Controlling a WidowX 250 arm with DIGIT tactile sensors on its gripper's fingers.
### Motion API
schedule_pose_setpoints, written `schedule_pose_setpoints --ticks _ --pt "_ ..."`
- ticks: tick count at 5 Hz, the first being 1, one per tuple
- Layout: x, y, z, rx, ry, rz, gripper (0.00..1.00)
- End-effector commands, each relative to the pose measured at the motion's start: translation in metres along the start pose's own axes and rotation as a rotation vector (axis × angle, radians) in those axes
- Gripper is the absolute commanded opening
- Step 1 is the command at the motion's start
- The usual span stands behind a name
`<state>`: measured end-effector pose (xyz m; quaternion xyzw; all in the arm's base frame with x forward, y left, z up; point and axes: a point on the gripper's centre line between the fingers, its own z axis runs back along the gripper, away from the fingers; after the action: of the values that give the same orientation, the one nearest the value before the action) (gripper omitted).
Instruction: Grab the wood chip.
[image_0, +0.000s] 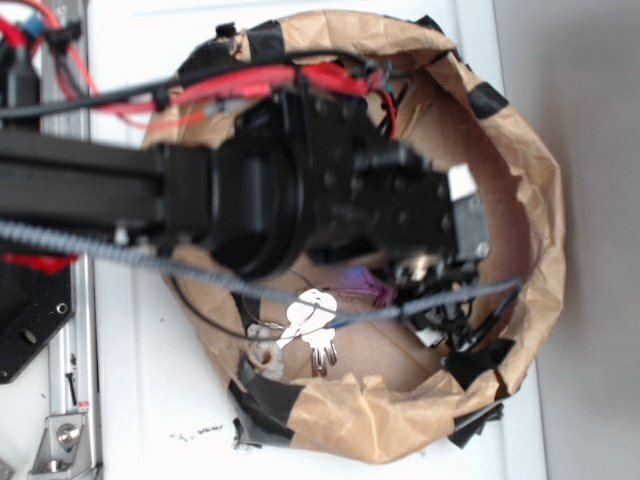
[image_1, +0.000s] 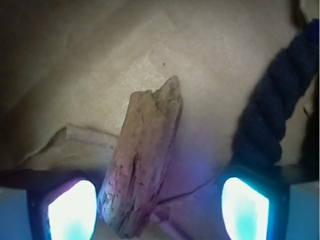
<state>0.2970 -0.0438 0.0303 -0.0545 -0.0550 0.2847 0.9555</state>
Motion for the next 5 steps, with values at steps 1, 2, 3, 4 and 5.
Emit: schedule_pose_setpoints --ticks 1,2,3,4,5 --pt "0.003 0.002 -0.001 -0.039 -0.001 -0.145 0.0" --pt "-0.002 0.001 0.032 -0.041 0.019 -0.199 0.0" --pt "0.001 0.009 0.082 -0.032 -0.098 -0.292 0.0" --pt "0.002 0.011 0.134 -0.046 -0.138 -0.461 0.0" --pt "0.006 0.018 0.165 -0.021 -0.092 -0.547 0.0"
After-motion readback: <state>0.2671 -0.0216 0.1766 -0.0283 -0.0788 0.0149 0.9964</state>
